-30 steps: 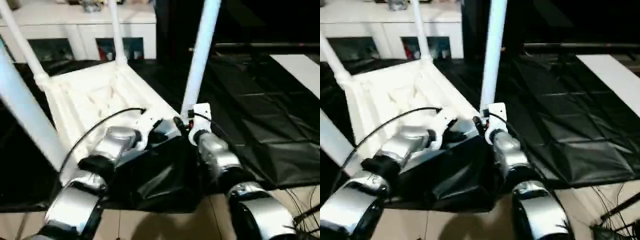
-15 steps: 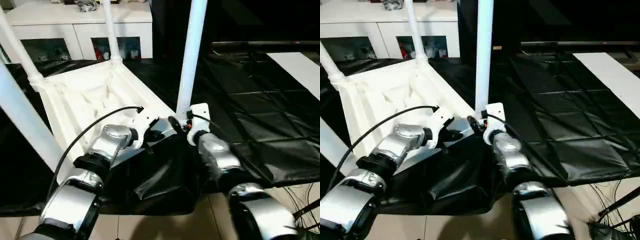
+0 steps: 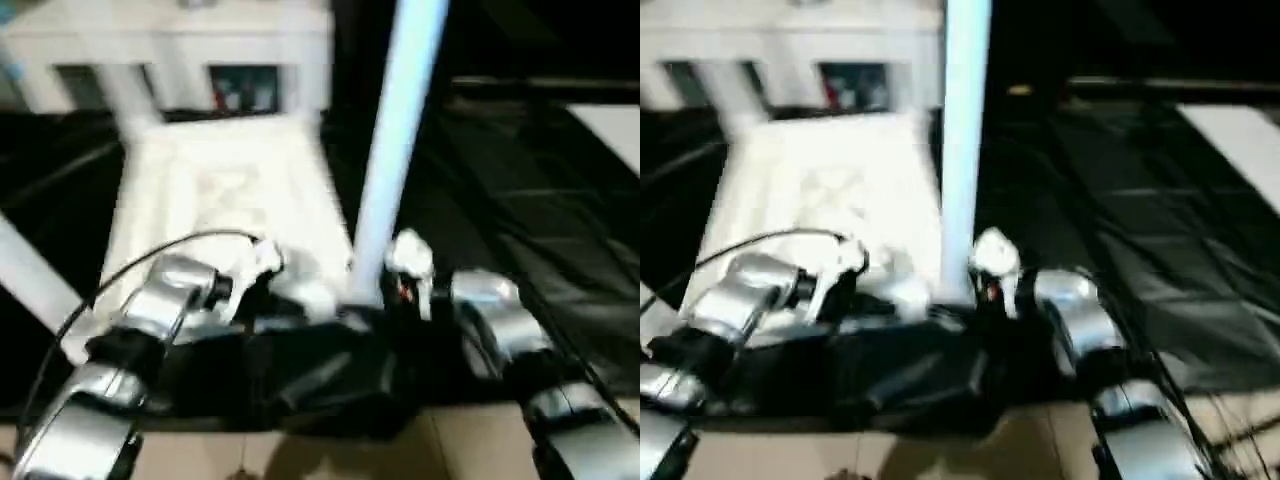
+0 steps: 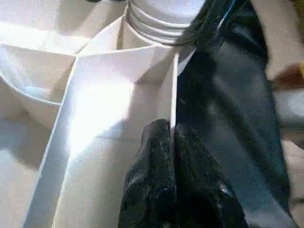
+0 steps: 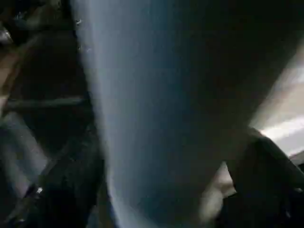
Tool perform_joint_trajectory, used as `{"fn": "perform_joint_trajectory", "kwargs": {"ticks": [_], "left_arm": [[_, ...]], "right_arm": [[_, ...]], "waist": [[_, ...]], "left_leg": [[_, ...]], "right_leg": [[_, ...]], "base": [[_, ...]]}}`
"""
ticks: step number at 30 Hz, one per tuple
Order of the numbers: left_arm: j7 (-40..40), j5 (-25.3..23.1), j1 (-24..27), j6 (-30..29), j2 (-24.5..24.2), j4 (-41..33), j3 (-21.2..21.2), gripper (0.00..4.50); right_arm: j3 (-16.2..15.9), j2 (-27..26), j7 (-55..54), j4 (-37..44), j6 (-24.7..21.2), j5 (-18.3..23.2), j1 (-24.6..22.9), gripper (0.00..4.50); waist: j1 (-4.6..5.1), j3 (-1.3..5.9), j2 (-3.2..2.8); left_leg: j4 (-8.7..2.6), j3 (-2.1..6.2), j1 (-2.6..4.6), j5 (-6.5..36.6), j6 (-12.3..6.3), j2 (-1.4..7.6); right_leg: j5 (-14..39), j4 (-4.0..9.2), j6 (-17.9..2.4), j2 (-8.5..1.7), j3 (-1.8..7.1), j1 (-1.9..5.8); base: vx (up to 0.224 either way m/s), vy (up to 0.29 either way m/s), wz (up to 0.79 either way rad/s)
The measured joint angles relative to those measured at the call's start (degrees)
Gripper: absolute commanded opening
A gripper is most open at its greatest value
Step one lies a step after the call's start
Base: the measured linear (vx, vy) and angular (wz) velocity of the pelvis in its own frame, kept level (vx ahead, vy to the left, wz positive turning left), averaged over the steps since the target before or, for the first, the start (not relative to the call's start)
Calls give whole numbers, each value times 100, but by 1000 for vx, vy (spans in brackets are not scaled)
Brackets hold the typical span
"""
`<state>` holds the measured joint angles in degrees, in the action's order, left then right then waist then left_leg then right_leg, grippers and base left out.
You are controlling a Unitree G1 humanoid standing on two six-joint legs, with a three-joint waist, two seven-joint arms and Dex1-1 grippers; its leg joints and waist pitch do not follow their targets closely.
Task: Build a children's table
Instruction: Rotate leg to tighten
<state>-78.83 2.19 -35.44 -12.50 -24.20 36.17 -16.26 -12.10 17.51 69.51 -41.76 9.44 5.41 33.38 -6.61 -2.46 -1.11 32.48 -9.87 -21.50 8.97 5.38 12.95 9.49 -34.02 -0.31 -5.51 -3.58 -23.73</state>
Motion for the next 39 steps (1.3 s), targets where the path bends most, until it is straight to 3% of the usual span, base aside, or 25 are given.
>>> {"fn": "perform_joint_trajectory", "kwargs": {"ticks": [9, 28, 33, 39], "left_arm": [[-70, -2, 62, -95, -51, -131, -36, 0], [-77, 20, 113, -249, -68, -280, -52, 0], [172, 20, 116, -222, -14, -250, 29, 0], [1136, -84, -58, -147, 398, 163, 237, 0]], "right_arm": [[-168, 140, 579, 131, -205, 0, -2, 390], [-142, 204, 532, 269, -387, 23, -15, 265], [58, -67, 72, 104, -504, 53, -21, 263], [501, -537, -1532, -244, -549, 35, -78, 262]], "waist": [[17, -16, 28], [16, -16, 30], [68, -19, 40], [193, -19, 43]], "left_leg": [[13, 2, 13, -1, 4, 6], [18, 2, 11, -2, 5, 5], [20, 4, 23, -2, 5, 5], [8, 7, 50, -2, 7, 1]], "right_leg": [[-1, -37, 3, 6, 9, 4], [0, -35, 5, 6, 11, 5], [-2, -51, 4, 8, 11, 5], [15, -63, 36, 11, 17, 14]], "base": [[0, 0, 0], [0, 0, 0], [0, 0, 0], [0, 0, 0]]}}
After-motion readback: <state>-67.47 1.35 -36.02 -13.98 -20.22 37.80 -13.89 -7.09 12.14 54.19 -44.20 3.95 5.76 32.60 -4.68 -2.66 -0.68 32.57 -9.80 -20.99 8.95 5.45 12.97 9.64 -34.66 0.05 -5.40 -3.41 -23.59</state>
